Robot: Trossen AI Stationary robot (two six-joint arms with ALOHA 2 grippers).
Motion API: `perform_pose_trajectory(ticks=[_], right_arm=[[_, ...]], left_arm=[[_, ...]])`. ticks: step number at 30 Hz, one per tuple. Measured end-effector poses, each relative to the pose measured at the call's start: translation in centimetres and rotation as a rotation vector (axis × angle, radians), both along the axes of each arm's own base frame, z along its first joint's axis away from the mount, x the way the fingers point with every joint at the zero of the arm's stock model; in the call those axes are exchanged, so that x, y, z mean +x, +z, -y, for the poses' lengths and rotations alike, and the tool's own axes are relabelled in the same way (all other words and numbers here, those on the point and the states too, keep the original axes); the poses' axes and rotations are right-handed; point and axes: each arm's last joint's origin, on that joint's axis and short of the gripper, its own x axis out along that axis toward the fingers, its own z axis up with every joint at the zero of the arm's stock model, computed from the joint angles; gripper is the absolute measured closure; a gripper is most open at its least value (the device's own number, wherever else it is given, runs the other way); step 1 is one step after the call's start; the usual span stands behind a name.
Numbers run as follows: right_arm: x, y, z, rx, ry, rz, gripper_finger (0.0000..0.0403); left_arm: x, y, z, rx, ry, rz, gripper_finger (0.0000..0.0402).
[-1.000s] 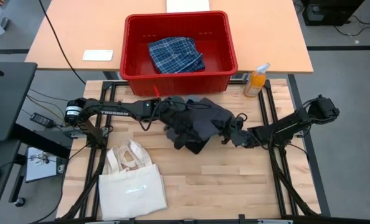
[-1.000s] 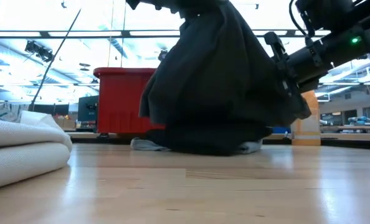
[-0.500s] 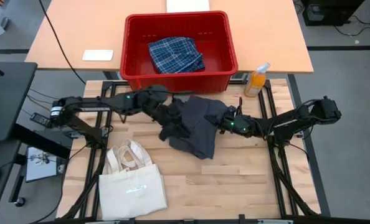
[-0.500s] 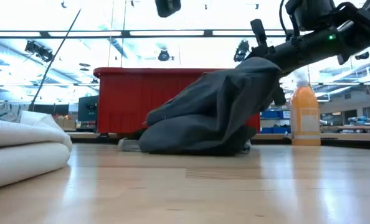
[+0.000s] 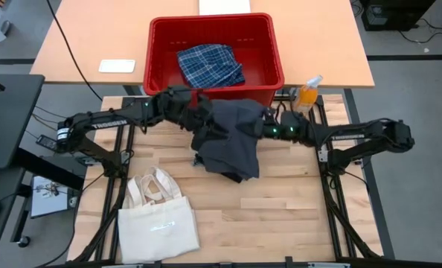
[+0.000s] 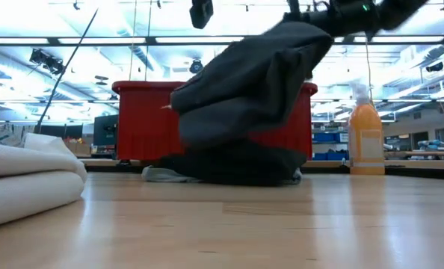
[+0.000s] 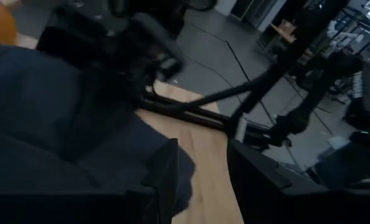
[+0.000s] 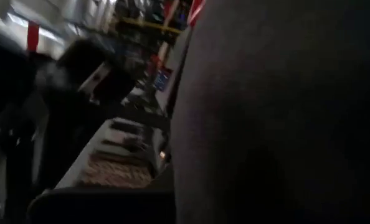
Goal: Fold laundry
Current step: Stack the gray pants in the red organizer bin
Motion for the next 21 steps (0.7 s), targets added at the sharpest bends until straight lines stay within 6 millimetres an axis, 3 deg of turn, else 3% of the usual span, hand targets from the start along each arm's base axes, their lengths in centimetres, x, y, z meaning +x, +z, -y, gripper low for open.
perform_pose_trajectory(ticks=[4,10,16,21], right_arm=[[0.7,4.1,1.8,-0.094,0.025,-0.058,0.0368],[1.2,9.0,6.0,-0.217,0.043,0.005,0.0368],[2.8,10.3,11.0,-0.245,0.038,0.0,0.0368],[4.9,11.7,14.5,-0.289,0.023,0.086,0.0368]], left_arm=[[-0.6,0.8,-1.7,-0.013,-0.007,0.064,0.0261],[-3.8,4.1,-2.3,0.022,0.02,0.217,0.026],[-6.4,6.3,-2.3,0.075,0.111,0.304,0.026],[-6.9,6.6,-2.3,0.091,0.153,0.317,0.026]])
